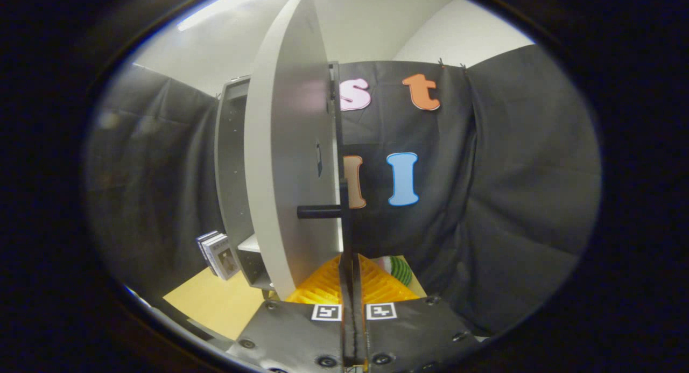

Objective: Open the shoe cabinet door, grab the shoes and put them into the shoe cabinet, then close the shoe cabinet door.

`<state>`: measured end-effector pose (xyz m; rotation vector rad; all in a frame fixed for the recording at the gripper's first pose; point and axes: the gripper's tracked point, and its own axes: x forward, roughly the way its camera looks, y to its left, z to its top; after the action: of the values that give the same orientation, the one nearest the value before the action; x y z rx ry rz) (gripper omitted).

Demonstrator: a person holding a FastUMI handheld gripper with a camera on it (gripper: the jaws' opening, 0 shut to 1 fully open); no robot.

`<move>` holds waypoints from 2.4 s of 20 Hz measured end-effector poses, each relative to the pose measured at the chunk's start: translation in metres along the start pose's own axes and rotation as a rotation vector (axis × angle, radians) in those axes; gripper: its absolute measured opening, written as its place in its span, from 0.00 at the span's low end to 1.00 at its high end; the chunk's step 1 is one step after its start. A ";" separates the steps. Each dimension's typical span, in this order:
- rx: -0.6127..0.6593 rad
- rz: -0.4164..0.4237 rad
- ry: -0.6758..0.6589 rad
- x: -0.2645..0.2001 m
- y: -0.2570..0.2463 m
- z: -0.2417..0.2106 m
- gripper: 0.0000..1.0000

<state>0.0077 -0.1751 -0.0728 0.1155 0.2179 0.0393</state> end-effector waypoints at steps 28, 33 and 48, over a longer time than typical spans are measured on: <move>0.058 0.125 0.189 -0.019 0.205 -0.144 0.07; 0.052 0.056 0.334 0.015 0.239 -0.232 0.22; 0.108 -0.123 0.739 0.075 0.228 -0.480 0.30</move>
<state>-0.0294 0.1081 -0.5274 0.1917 0.9653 -0.0550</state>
